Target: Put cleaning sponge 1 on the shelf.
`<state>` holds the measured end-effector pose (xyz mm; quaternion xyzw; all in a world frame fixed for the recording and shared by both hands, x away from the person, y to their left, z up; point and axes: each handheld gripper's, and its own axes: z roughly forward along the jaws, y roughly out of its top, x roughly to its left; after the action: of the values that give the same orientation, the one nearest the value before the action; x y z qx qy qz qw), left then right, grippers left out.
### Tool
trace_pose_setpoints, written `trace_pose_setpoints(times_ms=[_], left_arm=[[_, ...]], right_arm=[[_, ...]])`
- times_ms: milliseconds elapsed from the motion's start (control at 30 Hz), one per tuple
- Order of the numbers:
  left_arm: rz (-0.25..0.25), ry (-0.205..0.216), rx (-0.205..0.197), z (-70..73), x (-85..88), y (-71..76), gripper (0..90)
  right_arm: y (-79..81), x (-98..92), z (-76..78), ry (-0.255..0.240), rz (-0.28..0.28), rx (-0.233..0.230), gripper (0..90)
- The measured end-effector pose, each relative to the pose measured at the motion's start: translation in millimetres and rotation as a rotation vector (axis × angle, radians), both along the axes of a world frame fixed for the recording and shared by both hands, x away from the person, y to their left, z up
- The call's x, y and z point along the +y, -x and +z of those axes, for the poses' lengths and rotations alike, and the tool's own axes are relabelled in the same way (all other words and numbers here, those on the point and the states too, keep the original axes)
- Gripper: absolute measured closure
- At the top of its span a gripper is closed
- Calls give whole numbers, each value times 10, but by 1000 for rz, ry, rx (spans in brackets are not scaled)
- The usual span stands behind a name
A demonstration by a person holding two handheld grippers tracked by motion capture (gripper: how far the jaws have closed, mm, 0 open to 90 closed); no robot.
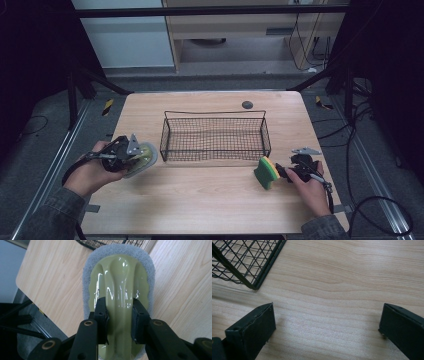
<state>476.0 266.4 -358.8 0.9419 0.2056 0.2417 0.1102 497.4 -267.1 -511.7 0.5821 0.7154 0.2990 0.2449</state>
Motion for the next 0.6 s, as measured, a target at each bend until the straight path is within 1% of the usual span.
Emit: trace_pose_setpoints(times_ms=[167, 333, 367, 433, 500, 533, 600], left_arm=[[-34, -6, -28, 99, -112, 34, 707], [-75, -12, -74, 213, -224, 26, 707], [-75, -12, -74, 213, -224, 26, 707], [-87, -31, -91, 248, -277, 6, 707], [-88, -36, -97, 269, -307, -5, 707], [-102, -36, -107, 296, -355, -26, 707], [-109, -47, -103, 322, -395, -45, 707]], right_arm=[[1, 0, 0, 0, 0, 0, 6], [-2, 0, 0, 1, 1, 0, 7], [-2, 0, 0, 1, 1, 0, 7], [-5, 0, 2, -2, 3, 1, 6], [-4, 1, 1, -3, 2, 1, 6], [-4, 0, -1, -1, 2, -1, 6], [-1, -2, -4, 0, 3, -6, 6]])
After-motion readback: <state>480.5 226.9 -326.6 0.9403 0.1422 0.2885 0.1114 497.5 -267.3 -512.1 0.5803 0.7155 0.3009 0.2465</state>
